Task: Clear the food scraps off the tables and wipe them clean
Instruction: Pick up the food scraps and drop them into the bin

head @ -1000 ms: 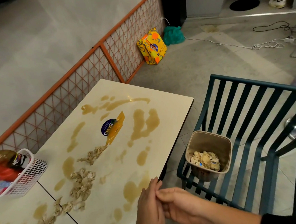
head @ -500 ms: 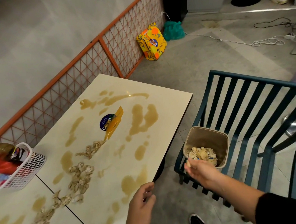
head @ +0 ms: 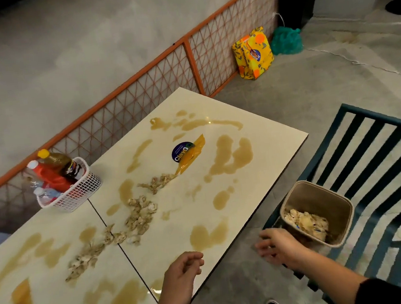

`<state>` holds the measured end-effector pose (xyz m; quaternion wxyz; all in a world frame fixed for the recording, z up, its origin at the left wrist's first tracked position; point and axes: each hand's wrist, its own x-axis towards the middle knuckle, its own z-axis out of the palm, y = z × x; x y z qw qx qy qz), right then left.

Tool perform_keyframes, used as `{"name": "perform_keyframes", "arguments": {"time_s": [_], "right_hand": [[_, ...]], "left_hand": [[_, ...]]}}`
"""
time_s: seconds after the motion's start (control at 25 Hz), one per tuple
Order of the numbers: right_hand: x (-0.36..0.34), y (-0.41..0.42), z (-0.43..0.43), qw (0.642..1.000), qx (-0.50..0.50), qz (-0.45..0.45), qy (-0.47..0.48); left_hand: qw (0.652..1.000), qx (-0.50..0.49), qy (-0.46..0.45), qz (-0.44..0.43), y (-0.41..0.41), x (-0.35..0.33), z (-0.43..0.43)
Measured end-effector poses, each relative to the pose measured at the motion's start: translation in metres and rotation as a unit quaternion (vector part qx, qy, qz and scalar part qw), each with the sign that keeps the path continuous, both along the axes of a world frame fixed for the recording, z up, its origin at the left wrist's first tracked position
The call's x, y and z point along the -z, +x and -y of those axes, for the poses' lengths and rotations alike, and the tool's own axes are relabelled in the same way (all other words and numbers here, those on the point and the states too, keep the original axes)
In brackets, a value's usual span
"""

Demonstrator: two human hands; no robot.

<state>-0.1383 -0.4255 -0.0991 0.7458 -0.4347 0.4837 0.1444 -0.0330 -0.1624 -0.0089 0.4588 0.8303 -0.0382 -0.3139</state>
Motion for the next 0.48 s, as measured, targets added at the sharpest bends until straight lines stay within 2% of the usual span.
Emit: {"name": "perform_keyframes", "arguments": {"time_s": [0.12,0.2,0.32,0.48], "right_hand": [[-0.02,0.035,-0.038,0.983,-0.133,0.05,-0.118],[-0.037,0.06,-0.058,0.954,-0.205,0.084,-0.2],[-0.051,0.1,-0.088,0.876,-0.344,0.134,-0.312],[-0.048,0.164,-0.129,0.75,-0.49,0.168,-0.412]], "left_hand": [[0.999,-0.041,-0.002,0.011,0.01,-0.005,-0.027],[0.997,-0.08,-0.004,0.012,0.015,-0.006,-0.048],[0.99,-0.14,-0.019,0.007,0.021,-0.005,-0.085],[0.983,-0.184,-0.021,0.006,0.029,0.005,-0.141]]}}
